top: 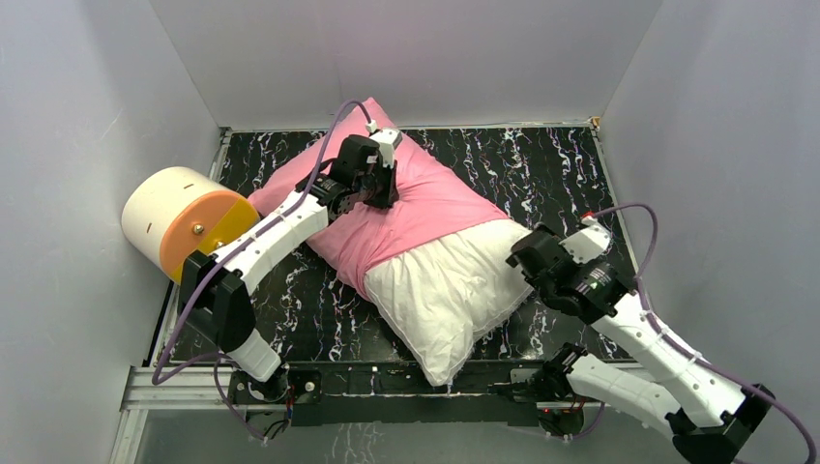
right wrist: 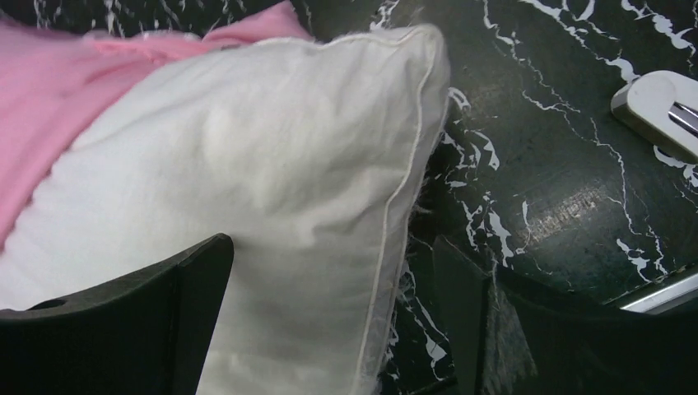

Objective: Remove the pillowcase from the pillow
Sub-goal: Remove the pillow from the pillowcase.

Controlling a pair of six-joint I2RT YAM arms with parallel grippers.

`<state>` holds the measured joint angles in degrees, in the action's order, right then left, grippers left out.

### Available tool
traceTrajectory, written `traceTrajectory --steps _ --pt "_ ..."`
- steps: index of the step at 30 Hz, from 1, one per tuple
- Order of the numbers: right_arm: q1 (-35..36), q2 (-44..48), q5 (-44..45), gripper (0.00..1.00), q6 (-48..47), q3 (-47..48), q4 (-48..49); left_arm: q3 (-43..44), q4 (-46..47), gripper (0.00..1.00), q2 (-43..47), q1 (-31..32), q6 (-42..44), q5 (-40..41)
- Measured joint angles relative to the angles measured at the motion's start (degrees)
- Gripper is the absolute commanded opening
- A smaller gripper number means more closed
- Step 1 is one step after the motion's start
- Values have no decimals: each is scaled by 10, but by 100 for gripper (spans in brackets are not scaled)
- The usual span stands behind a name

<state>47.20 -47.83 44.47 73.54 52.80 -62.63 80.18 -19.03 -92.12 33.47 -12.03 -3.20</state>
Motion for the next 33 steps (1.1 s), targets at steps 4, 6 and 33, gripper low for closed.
traceTrajectory --steps 4,6,33 --pt "-192 13 -96 99 -81 -20 83 -7 7 0 2 0 -6 -8" --pt "-289 -11 -175 99 -134 -23 128 -10 9 0 4 0 -6 -10" --pt "-430 122 -534 0 -281 -266 492 563 -177 98 -282 104 171 -89"
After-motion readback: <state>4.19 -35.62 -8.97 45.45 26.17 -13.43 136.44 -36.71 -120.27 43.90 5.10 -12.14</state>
